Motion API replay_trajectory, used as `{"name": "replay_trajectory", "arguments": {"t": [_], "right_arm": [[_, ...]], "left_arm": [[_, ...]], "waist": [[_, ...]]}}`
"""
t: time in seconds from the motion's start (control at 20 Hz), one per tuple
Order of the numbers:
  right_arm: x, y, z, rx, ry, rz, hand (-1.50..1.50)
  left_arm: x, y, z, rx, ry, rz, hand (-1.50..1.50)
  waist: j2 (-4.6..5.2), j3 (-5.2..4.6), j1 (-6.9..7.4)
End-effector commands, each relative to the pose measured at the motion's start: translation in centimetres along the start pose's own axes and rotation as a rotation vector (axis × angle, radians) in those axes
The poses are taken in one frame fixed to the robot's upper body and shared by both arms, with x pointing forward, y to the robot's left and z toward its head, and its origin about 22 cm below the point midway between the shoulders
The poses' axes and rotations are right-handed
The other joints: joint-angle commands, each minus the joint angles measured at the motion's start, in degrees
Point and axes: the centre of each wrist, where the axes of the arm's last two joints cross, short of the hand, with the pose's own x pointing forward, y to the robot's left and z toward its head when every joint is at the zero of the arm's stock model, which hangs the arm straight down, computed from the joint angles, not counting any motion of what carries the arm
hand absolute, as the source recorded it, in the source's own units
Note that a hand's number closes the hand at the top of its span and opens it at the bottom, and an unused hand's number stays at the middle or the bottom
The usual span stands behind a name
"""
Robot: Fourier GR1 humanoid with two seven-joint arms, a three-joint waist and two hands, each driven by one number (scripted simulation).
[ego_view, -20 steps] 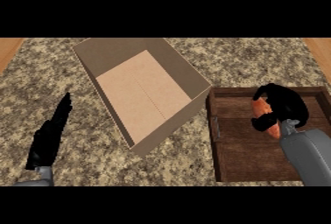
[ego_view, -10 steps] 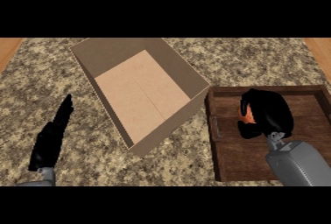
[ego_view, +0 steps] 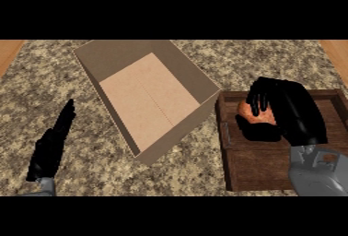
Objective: Pick the sweet potato from the tray and place it in the cardboard box
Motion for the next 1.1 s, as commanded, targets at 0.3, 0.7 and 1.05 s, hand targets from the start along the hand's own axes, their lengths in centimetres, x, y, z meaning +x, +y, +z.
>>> {"name": "replay_trajectory", "arguments": {"t": [0.3, 0.7, 1.05], "right_arm": [[7.1, -3.7, -1.8, -0.031, -0.236, -0.207, 1.5], [13.5, -1.9, -7.2, 0.002, -0.18, -0.2, 1.5], [16.3, 0.7, -12.0, 0.076, -0.128, -0.162, 1.5]], "left_arm": [[-0.5, 2.6, 0.3, 0.006, -0.005, -0.009, 0.0], [0.3, -0.6, 0.0, -0.009, -0.003, -0.007, 0.0], [0.7, 0.1, -0.6, -0.017, -0.015, 0.002, 0.0]], "waist": [[0.09, -0.04, 0.58], [0.19, -0.04, 0.8], [0.42, -0.05, 1.52]]}}
